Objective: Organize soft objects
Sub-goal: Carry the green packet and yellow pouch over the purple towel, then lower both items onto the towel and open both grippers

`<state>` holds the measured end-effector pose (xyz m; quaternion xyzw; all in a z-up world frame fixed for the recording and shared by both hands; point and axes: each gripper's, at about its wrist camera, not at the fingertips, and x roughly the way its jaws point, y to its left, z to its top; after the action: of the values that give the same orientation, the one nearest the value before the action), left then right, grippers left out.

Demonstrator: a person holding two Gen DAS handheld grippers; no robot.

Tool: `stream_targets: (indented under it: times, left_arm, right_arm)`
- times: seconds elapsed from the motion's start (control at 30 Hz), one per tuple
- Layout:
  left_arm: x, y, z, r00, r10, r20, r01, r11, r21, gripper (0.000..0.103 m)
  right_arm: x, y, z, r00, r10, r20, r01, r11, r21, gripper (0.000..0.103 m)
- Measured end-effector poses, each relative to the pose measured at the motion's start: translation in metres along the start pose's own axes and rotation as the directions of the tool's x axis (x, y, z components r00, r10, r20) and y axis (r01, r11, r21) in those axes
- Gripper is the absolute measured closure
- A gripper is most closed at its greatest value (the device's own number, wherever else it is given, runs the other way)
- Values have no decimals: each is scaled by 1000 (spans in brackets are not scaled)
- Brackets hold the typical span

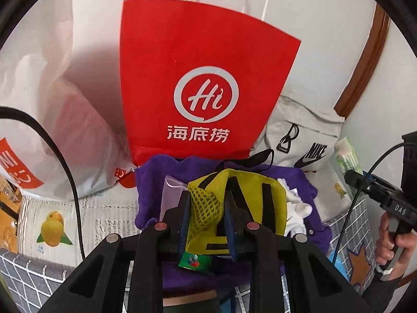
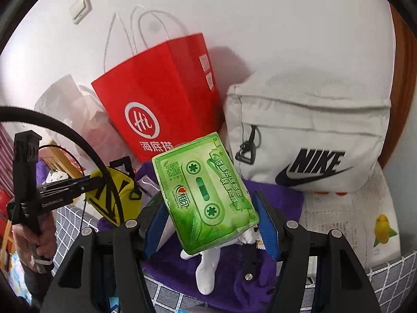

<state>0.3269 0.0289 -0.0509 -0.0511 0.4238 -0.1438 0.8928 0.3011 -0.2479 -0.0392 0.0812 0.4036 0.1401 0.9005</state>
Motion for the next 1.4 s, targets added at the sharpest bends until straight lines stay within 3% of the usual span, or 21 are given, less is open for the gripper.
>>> stream_targets:
  times: [0.43, 0.57, 0.93, 1.4]
  left_arm:
    - [30, 3, 0, 998, -39, -47, 37, 999, -26, 80]
    - [37, 7, -2, 997, -45, -60, 42, 998, -39, 80]
    - [42, 12, -4, 996, -59, -71, 55, 997, -61, 80]
    - [43, 11, -4, 995, -59, -75, 55, 997, -53, 80]
  right_arm:
    - [23, -33, -8, 998, -32, -47, 34, 999, 42, 40]
    - [40, -34, -12, 993, -80, -88, 82, 996, 19, 40]
    - [89, -40, -23, 973, -100, -209, 106, 994, 18, 40]
    - [117, -6, -35, 951, 11, -308, -23, 999, -37, 39]
